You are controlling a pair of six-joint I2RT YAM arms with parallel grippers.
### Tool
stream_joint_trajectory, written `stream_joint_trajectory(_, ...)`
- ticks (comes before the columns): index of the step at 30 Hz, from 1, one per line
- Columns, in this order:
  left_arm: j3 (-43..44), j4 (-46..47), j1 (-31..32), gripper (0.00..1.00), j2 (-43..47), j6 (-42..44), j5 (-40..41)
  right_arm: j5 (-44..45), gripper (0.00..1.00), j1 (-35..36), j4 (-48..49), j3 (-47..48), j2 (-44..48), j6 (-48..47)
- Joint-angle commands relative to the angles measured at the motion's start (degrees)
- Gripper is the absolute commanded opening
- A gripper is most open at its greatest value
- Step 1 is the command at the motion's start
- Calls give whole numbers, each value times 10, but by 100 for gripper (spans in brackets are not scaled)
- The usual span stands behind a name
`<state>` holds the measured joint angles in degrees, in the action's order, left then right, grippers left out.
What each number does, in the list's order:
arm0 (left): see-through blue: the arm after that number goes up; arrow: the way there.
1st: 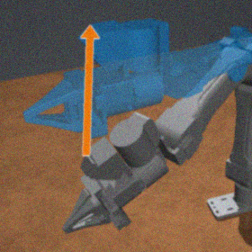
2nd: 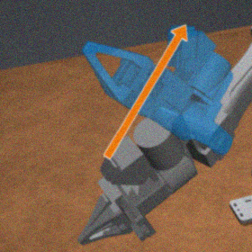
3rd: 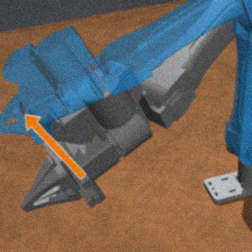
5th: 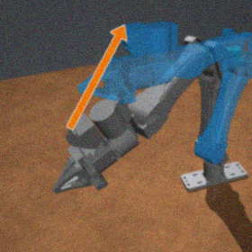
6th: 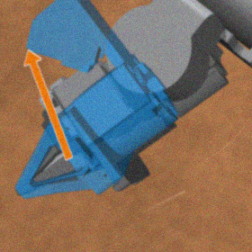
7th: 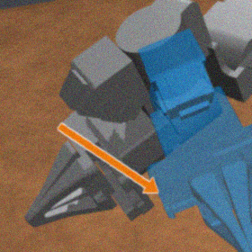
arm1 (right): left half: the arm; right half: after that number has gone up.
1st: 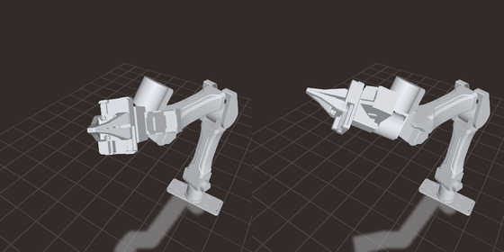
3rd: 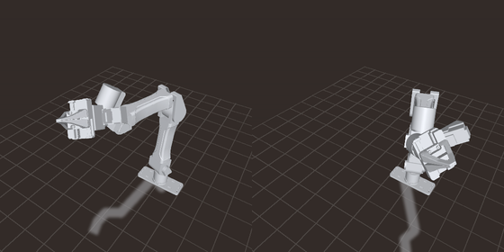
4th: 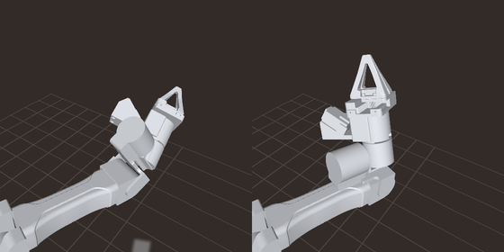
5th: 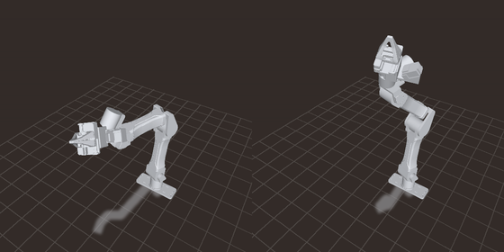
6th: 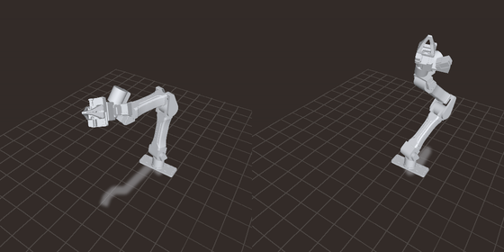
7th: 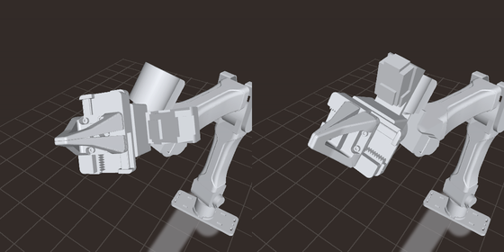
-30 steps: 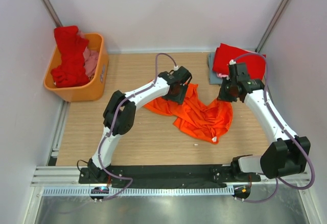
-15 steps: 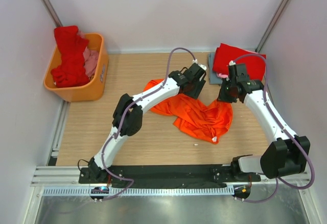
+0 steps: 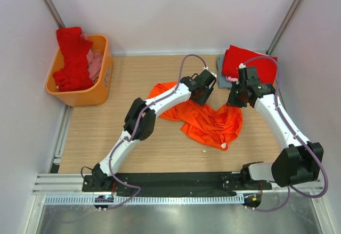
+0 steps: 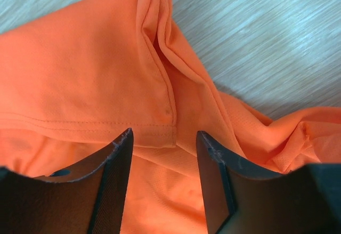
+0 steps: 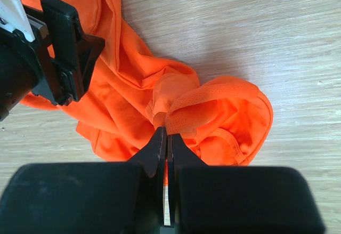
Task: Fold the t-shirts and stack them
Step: Flatten the tshirt out
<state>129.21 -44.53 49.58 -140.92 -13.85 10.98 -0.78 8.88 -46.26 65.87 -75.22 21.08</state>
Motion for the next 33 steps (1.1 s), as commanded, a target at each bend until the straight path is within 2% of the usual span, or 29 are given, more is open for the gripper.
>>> stream_joint_trajectory(1, 25, 6, -8, 49, -8, 14, 7, -3, 1, -2, 21, 3, 17, -7)
stream_joint_trajectory(7, 26, 10, -16, 36, -14, 12, 8, -4, 1, -2, 23, 2, 17, -8)
stream_joint_trajectory(12, 12, 14, -19, 30, -9, 12, 5, -4, 1, -2, 24, 1, 16, -8)
stream_joint_trajectory(13, 10, 16, -19, 22, -9, 12, 4, -5, 1, -3, 26, -1, 13, -8)
stream_joint_trajectory(15, 1, 23, -19, 13, -6, 13, 4, -5, 1, -2, 26, 0, 12, -8)
stream_joint_trajectory(16, -3, 26, -19, 3, -3, 14, 4, -5, 1, -2, 28, 0, 12, -8)
stream_joint_trajectory(17, -4, 29, -19, 0, 0, 15, 4, -5, 1, -2, 28, 0, 12, -8)
stream_joint_trajectory(22, -13, 24, -19, 0, 36, 17, 53, -5, 1, -2, 30, -5, 15, -7)
stream_joint_trajectory(27, -83, 2, -25, 0, 157, 14, 104, -6, 1, -2, 20, 20, 31, -4)
stream_joint_trajectory(28, -120, 2, -26, 0, 216, 14, 109, -11, 1, -2, 19, 25, 38, -3)
stream_joint_trajectory(30, -156, 2, -27, 0, 275, 14, 114, -26, 1, -2, 18, 41, 69, 4)
stream_joint_trajectory(31, -188, 1, -27, 0, 342, 9, 114, -33, 1, -2, 17, 47, 81, 8)
stream_joint_trajectory(33, -216, -8, -25, 0, 407, 4, 117, -45, 1, -2, 13, 69, 121, 21)
